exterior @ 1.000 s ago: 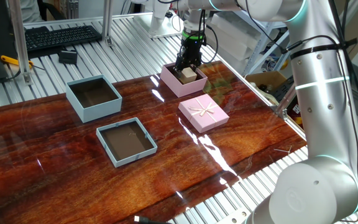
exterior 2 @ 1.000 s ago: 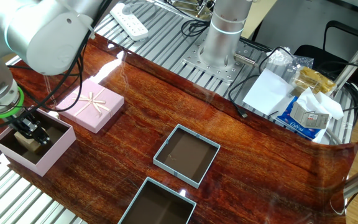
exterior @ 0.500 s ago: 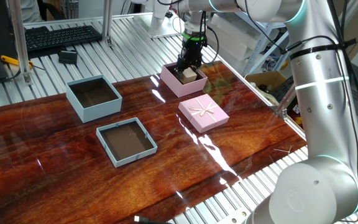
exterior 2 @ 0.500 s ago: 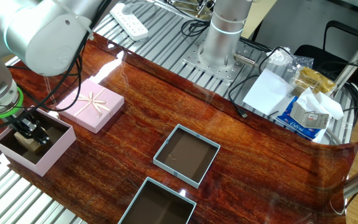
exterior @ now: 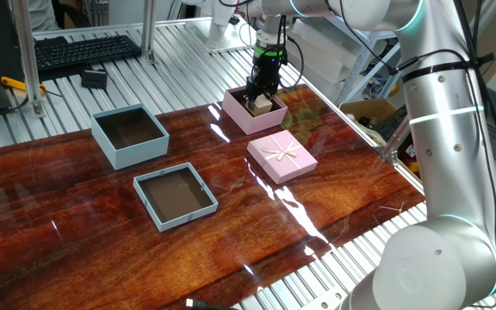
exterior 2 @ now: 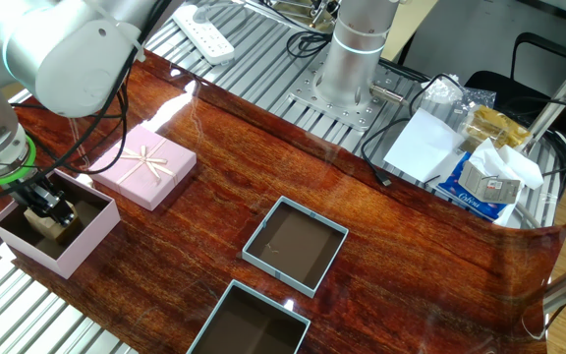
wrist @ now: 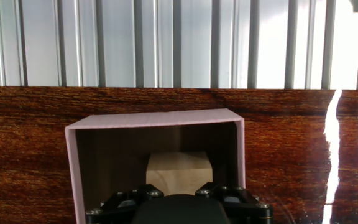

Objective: Move an object from one box to another

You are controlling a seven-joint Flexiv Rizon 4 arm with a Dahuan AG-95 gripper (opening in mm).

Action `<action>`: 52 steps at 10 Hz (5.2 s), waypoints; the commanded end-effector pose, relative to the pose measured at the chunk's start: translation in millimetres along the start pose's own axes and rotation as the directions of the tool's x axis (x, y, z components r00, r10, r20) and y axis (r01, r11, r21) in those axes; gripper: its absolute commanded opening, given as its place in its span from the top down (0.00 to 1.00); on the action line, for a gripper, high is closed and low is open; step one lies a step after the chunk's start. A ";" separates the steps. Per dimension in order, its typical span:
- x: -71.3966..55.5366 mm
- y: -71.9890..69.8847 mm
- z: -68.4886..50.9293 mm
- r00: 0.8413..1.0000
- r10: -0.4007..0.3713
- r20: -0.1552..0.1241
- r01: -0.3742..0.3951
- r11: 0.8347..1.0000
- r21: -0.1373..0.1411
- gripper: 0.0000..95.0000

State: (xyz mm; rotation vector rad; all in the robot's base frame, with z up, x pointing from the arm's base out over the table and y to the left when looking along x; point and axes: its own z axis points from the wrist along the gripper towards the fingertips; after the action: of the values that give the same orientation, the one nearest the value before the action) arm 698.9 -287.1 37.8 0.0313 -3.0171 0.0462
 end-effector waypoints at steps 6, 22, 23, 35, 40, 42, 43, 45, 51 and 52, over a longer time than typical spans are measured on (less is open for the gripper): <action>1.6 3.6 -4.2 1.000 0.007 0.004 -0.007 0.997 -0.081 1.00; 24.5 49.1 -64.1 1.000 0.020 0.001 -0.020 0.999 -0.025 1.00; 27.0 46.9 -67.9 1.000 0.016 0.006 -0.016 1.000 -0.017 1.00; 36.0 85.7 -83.0 0.995 0.096 -0.027 -0.098 0.993 -0.072 1.00; 24.3 124.8 -77.1 0.987 0.158 -0.039 -0.161 0.984 -0.081 1.00; 20.0 141.5 -72.5 0.982 0.186 -0.042 -0.189 0.978 -0.086 1.00; 18.3 150.5 -68.9 0.979 0.199 -0.041 -0.202 0.975 -0.093 1.00; 17.2 161.8 -60.7 0.976 0.215 -0.041 -0.218 0.970 -0.103 1.00; 15.4 182.9 -42.4 0.965 0.257 -0.046 -0.261 0.954 -0.149 1.00; 15.8 184.6 -40.8 0.965 0.259 -0.045 -0.263 0.953 -0.152 1.00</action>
State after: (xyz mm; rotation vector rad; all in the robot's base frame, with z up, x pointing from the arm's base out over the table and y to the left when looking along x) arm 684.9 -99.8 73.6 -0.3825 -2.9609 -0.1735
